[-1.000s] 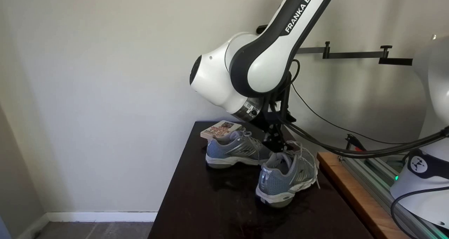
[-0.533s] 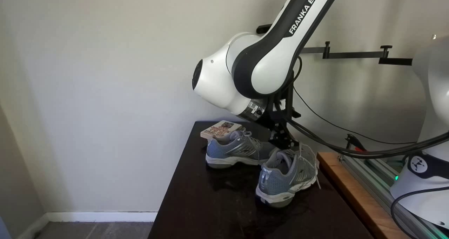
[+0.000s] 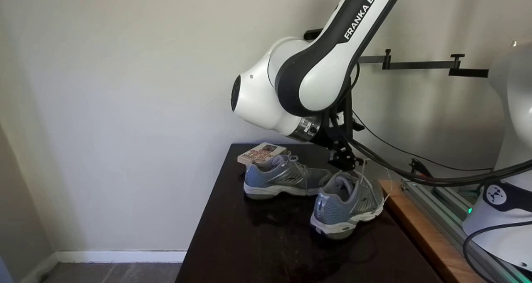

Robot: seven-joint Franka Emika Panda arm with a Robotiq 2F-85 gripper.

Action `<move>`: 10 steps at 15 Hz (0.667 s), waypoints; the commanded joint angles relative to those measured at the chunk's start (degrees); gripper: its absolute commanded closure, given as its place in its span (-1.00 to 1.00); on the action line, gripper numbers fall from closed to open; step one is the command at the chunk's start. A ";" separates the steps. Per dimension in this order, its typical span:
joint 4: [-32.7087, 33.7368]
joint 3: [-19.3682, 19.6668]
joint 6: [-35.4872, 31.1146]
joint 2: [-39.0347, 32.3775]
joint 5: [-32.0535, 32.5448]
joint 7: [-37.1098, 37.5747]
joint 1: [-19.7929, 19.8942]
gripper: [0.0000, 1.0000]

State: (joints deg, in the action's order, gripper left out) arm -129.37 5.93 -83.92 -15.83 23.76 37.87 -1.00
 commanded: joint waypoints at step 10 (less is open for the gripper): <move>1.34 0.13 3.27 1.60 1.80 -0.49 0.37 -1.00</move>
State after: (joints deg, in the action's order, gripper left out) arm -128.54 6.14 -82.57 -15.57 24.17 37.89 -0.86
